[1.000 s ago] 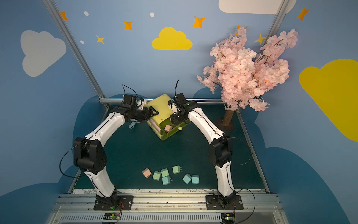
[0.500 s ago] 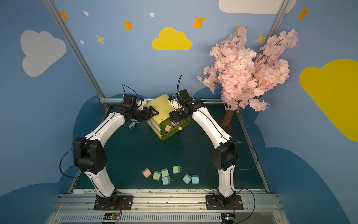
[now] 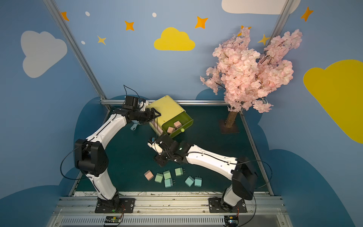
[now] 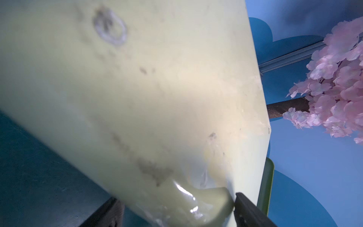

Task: Place the plugs into the drawer by color
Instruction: Pick up the plug from the center of the board.

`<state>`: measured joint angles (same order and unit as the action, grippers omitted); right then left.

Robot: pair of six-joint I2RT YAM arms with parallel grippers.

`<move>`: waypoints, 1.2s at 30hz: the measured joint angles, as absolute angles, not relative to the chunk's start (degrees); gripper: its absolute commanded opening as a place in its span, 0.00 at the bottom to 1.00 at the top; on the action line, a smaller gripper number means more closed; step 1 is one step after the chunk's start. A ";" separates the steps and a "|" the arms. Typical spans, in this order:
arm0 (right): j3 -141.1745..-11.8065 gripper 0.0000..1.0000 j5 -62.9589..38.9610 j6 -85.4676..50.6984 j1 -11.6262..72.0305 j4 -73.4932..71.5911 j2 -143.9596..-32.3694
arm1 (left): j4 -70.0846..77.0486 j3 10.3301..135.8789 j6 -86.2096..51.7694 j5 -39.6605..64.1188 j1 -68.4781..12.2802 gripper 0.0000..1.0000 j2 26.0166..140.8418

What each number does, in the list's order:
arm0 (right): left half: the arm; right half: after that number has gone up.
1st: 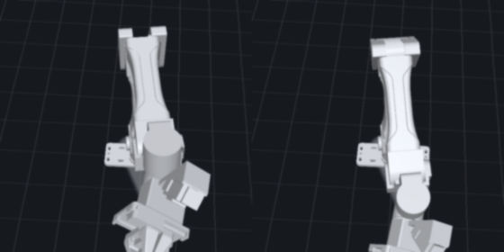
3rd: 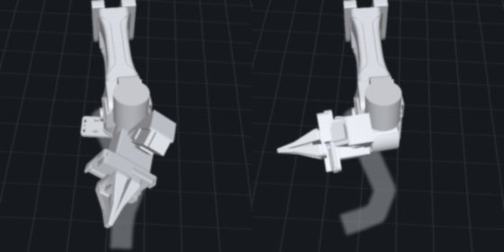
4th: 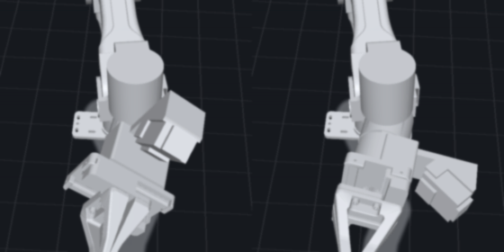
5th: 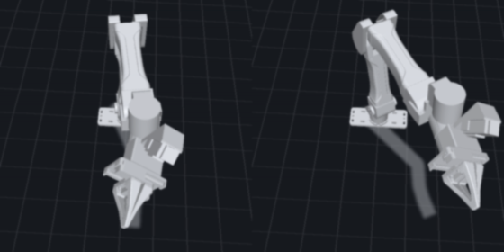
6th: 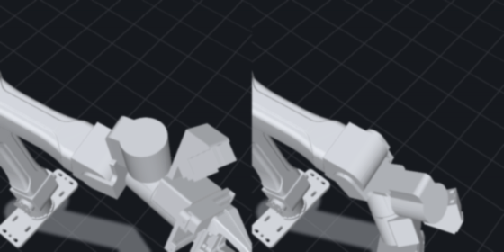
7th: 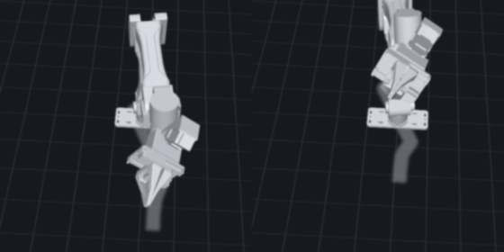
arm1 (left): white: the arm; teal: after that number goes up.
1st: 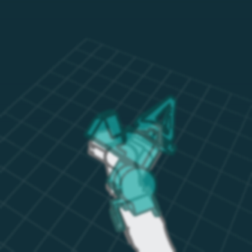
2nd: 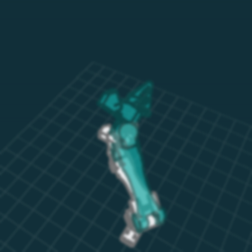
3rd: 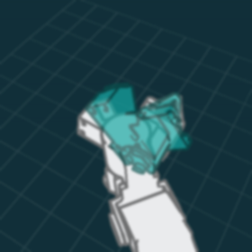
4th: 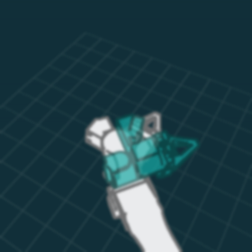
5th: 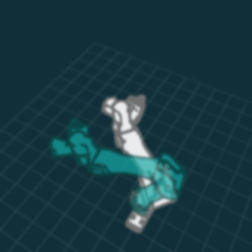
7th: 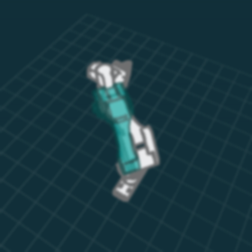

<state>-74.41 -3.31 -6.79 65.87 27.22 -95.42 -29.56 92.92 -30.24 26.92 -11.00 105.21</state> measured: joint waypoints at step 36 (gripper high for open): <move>-91.70 0.35 -4.10 -6.66 71.83 34.83 -121.91 | -30.02 92.90 -29.98 26.06 -10.46 0.88 104.68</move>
<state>-91.70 -4.10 -6.66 71.83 34.83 -121.91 -30.02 92.90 -29.98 26.06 -10.46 104.68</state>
